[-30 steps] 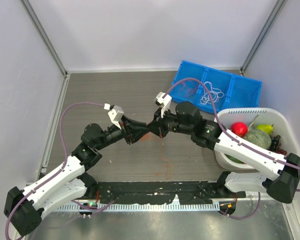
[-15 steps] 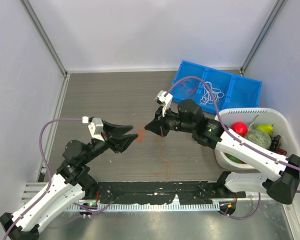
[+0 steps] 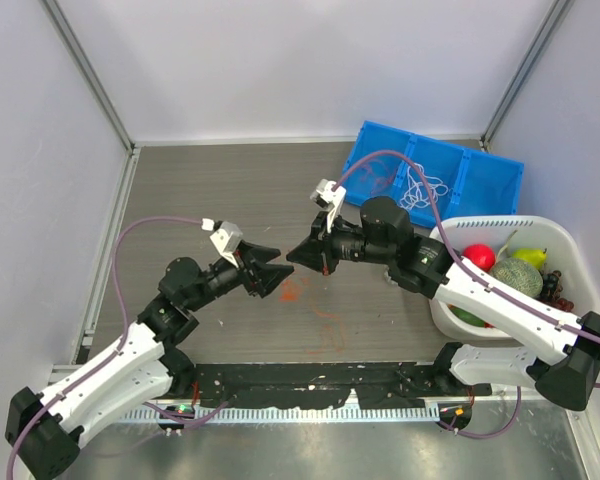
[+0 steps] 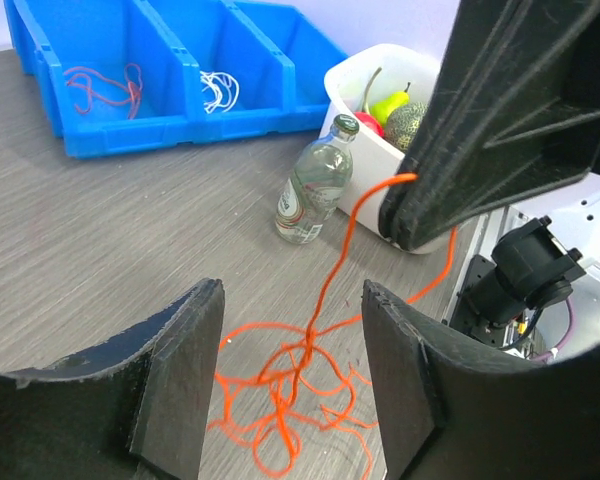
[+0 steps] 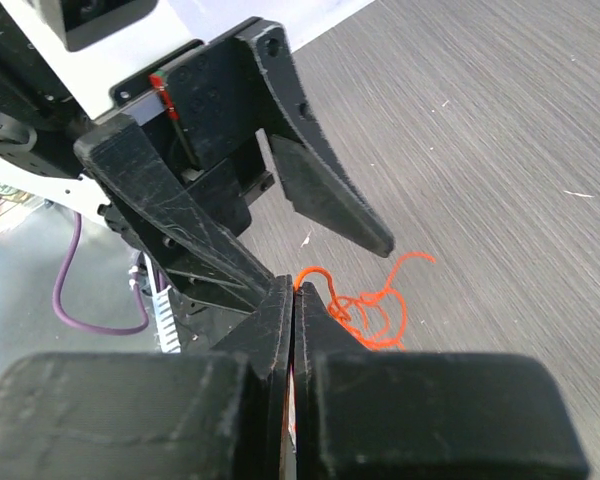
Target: Untangle the cables
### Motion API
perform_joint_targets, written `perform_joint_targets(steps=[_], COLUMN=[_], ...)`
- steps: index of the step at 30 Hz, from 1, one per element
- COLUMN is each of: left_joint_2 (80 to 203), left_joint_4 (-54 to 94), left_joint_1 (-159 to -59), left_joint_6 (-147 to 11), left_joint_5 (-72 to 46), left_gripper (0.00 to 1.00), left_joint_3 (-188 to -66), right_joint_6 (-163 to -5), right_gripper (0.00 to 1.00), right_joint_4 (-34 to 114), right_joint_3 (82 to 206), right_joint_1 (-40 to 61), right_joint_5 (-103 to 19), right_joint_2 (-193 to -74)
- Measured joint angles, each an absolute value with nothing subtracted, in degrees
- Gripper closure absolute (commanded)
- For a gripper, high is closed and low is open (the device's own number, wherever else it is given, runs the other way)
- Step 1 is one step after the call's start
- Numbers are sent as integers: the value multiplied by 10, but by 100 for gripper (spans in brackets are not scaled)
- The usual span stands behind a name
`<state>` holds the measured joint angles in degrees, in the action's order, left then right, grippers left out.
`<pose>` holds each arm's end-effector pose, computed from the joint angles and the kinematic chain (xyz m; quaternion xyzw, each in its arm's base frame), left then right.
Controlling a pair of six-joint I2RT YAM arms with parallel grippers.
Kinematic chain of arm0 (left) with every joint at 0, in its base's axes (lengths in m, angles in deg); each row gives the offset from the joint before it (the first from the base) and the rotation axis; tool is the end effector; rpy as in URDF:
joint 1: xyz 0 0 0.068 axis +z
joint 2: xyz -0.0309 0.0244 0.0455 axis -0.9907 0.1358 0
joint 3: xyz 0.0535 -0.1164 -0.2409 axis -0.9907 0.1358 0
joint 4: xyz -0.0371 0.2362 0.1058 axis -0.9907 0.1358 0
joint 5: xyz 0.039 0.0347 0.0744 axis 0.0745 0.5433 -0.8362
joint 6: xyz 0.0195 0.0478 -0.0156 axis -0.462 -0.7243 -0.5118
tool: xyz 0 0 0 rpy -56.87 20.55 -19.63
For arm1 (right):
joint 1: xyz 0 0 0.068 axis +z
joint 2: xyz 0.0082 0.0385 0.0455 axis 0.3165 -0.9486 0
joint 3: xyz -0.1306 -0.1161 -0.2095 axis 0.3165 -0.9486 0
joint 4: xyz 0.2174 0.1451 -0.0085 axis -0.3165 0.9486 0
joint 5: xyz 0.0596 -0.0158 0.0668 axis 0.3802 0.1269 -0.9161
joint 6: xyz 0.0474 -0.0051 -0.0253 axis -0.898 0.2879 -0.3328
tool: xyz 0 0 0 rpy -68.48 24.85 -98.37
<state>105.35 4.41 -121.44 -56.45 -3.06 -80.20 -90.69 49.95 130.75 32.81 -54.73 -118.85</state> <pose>0.1295 -0.1200 0.2869 0.2102 0.6521 -0.4625 0.5628 0.1567 0.2158 0.3722 -0.3567 0.6994 0.4434 0.4325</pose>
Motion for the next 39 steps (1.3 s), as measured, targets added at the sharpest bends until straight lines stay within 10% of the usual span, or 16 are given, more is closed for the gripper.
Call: perform_joint_targets(steps=[14, 24, 39], left_joint_2=[1215, 1355, 1003], left_joint_4=[2, 57, 288], left_joint_1=[-1215, -1176, -1174], left_joint_6=[-550, -462, -449], left_joint_5=[-151, -300, -324], left_gripper=[44, 48, 10], left_joint_3=[-842, -835, -840], right_joint_6=[-931, -892, -857], right_gripper=[99, 100, 99], right_joint_4=[464, 495, 485], right_joint_3=[1318, 1542, 1539], right_joint_1=[328, 327, 301], right_joint_5=[-587, -538, -440], right_joint_2=[-1192, -1213, -1287])
